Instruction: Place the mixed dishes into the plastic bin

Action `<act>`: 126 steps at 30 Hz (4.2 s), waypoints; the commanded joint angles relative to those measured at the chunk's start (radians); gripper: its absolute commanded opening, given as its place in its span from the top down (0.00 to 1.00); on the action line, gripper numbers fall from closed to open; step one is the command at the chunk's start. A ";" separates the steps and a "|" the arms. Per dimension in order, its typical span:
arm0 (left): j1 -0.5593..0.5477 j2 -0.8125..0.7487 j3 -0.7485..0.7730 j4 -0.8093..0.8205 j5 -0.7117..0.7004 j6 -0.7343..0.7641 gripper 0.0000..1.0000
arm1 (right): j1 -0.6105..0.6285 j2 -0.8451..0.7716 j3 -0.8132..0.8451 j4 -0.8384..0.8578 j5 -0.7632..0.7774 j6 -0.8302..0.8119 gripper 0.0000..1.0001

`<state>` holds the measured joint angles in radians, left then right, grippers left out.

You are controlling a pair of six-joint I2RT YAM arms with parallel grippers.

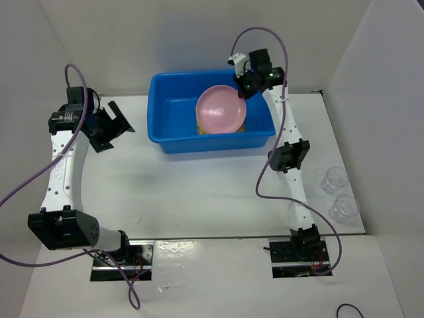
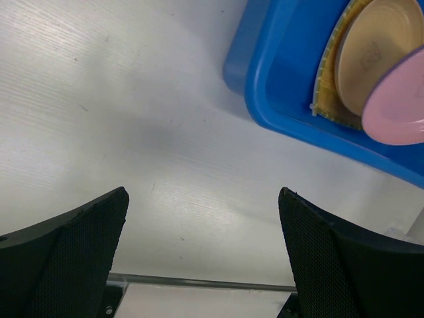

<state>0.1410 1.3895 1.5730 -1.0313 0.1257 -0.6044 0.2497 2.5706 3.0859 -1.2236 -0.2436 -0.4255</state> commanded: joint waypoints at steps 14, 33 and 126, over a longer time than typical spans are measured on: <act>0.072 -0.138 -0.188 -0.053 -0.043 0.000 0.00 | 0.017 0.235 0.051 0.211 0.041 0.036 0.98; 0.091 -0.167 -0.255 0.128 0.061 -0.026 0.00 | -0.046 -0.278 -0.145 -0.076 0.197 0.123 0.02; 0.069 -0.244 -0.384 0.123 0.153 -0.037 0.00 | 0.013 -0.020 0.050 -0.048 0.204 0.019 1.00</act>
<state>0.2062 1.1774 1.1843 -0.8845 0.2890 -0.6342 0.2623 2.5240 3.0684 -1.2549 -0.1127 -0.3908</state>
